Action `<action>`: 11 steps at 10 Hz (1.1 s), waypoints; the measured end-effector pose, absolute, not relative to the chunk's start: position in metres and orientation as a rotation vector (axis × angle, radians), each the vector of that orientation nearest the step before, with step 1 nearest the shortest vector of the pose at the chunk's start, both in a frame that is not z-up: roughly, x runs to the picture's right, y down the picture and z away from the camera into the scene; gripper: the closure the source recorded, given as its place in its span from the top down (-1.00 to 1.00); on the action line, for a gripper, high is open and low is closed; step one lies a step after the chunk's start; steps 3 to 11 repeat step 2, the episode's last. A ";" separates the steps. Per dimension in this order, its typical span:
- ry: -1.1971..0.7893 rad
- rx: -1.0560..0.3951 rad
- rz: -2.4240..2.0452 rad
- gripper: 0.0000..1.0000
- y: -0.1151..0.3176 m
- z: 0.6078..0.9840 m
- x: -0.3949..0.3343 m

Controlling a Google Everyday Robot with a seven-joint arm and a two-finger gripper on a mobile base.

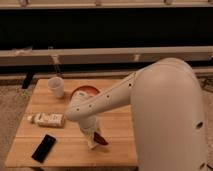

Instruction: Place the pepper on the white sponge

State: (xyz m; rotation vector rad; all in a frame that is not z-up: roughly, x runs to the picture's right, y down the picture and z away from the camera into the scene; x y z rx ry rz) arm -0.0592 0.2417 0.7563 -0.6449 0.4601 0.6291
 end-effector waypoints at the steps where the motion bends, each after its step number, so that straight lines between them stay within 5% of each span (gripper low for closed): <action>1: 0.456 -0.650 0.630 -0.19 0.240 0.755 -0.058; 2: 0.451 -0.656 0.632 0.06 0.238 0.752 -0.057; 11: 0.451 -0.656 0.632 0.06 0.238 0.752 -0.057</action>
